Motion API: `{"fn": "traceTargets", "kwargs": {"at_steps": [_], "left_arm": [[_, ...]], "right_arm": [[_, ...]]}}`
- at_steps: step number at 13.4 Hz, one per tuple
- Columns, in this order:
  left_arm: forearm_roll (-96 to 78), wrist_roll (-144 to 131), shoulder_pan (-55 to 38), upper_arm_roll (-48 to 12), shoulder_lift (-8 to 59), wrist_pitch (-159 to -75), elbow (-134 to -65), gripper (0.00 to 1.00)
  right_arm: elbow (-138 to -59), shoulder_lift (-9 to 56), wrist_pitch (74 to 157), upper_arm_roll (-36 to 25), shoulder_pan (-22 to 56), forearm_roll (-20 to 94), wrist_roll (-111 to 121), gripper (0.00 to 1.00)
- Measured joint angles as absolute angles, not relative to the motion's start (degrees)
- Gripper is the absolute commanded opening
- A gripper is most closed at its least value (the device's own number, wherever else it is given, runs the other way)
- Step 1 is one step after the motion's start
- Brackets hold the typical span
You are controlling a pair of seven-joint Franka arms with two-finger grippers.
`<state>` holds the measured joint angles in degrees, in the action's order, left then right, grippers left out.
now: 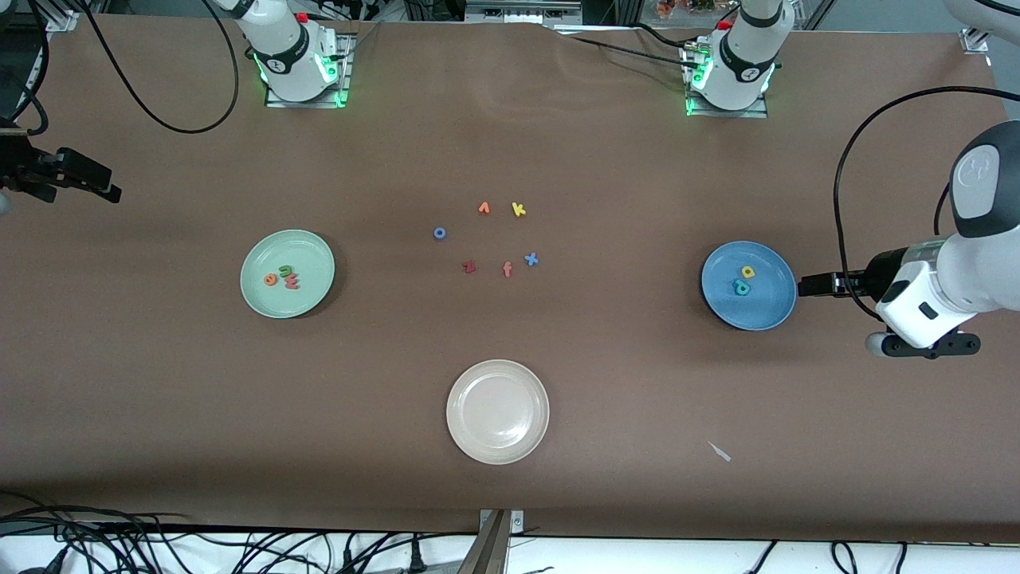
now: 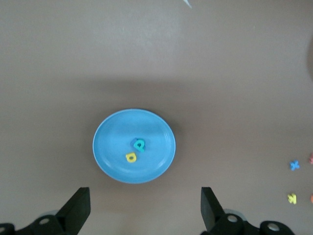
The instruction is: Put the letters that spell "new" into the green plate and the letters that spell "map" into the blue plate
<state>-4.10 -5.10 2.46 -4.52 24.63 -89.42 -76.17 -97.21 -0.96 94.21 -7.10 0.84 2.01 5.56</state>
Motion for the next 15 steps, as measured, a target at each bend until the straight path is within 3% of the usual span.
{"fn": "traceTargets", "kwargs": {"at_steps": [4, 15], "left_arm": [[-4.1, -5.1, 2.5, -4.3, 20.6, -94.6, -83.6, 1.0], [-4.1, -4.9, 2.7, -3.8, 19.2, -95.4, -83.7, 1.0]], "right_arm": [[-97.2, -1.0, 94.2, -7.1, 0.8, 2.0, 5.6, 1.0], [-97.2, -1.0, 94.2, -7.1, 0.8, 2.0, 5.6, 1.0]]}}
